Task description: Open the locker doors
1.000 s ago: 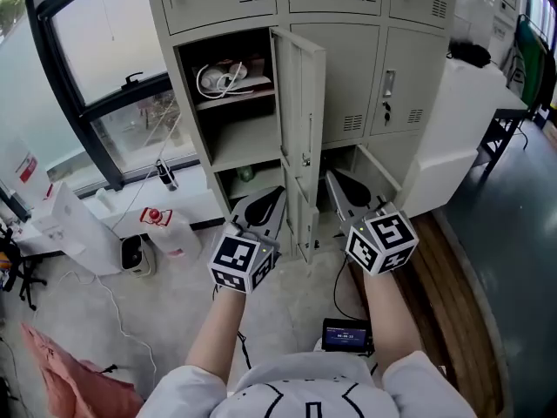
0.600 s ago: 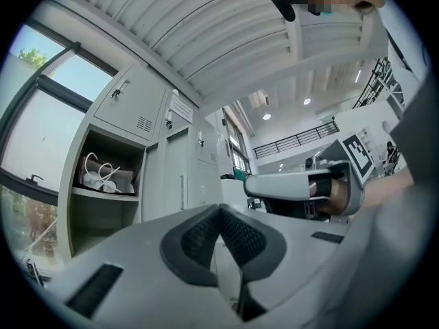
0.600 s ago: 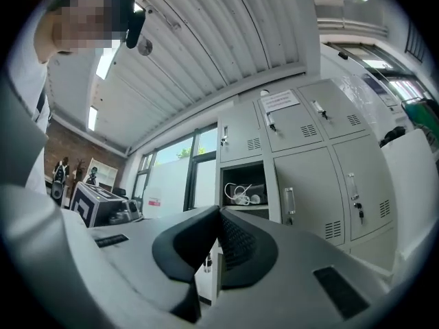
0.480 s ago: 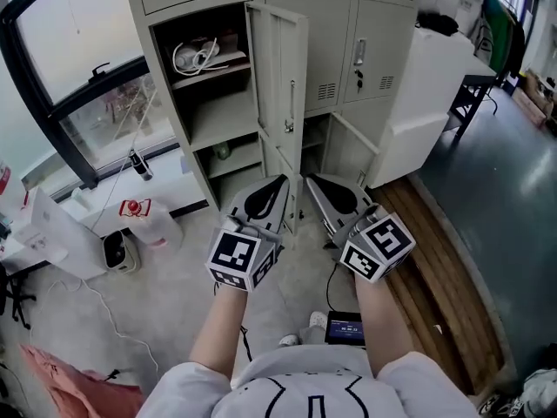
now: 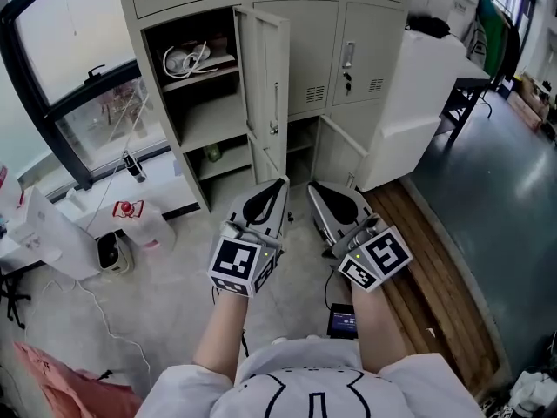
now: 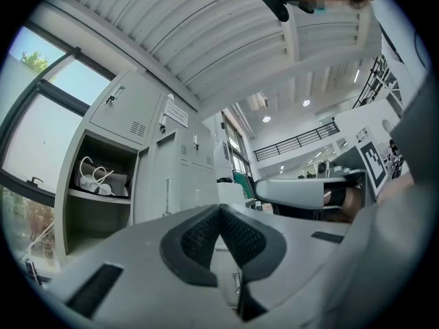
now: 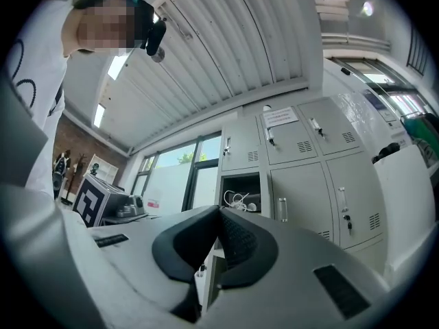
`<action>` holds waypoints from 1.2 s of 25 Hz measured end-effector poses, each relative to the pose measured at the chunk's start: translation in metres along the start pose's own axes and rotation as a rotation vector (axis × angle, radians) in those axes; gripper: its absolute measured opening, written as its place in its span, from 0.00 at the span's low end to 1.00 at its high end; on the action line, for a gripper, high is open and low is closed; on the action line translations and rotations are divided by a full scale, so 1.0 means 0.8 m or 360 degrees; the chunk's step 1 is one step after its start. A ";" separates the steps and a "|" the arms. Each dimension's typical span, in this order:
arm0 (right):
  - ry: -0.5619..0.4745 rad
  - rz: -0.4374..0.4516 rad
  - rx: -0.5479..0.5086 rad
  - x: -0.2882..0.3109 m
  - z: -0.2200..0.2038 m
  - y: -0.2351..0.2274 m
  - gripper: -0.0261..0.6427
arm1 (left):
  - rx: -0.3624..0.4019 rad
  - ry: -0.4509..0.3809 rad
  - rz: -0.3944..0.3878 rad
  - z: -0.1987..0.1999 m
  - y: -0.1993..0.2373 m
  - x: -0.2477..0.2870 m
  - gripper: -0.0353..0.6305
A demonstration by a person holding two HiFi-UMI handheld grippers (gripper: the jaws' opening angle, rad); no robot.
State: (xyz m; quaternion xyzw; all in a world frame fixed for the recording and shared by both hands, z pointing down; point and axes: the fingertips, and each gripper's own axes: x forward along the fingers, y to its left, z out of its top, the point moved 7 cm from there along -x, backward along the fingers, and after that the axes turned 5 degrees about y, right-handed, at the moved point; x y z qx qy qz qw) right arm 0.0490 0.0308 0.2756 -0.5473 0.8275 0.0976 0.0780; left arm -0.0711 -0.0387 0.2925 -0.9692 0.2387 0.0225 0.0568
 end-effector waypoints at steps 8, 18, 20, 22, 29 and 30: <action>0.0044 -0.0037 -0.0131 -0.023 0.016 -0.020 0.04 | 0.0053 -0.0025 0.0027 0.001 -0.031 0.027 0.08; 0.0025 -0.0006 -0.0211 -0.034 0.021 -0.026 0.04 | 0.0091 -0.0060 0.0038 0.014 -0.045 0.031 0.08; 0.0022 -0.0006 -0.0220 -0.035 0.023 -0.025 0.04 | 0.0097 -0.0069 0.0041 0.017 -0.047 0.029 0.08; 0.0019 -0.0004 -0.0228 -0.036 0.026 -0.023 0.04 | 0.0102 -0.0073 0.0039 0.019 -0.050 0.028 0.08; 0.0046 -0.0010 -0.0235 -0.037 0.022 -0.017 0.04 | 0.0113 -0.0065 0.0027 0.016 -0.057 0.025 0.08; 0.0051 -0.0012 -0.0234 -0.037 0.021 -0.016 0.04 | 0.0113 -0.0062 0.0024 0.016 -0.057 0.024 0.08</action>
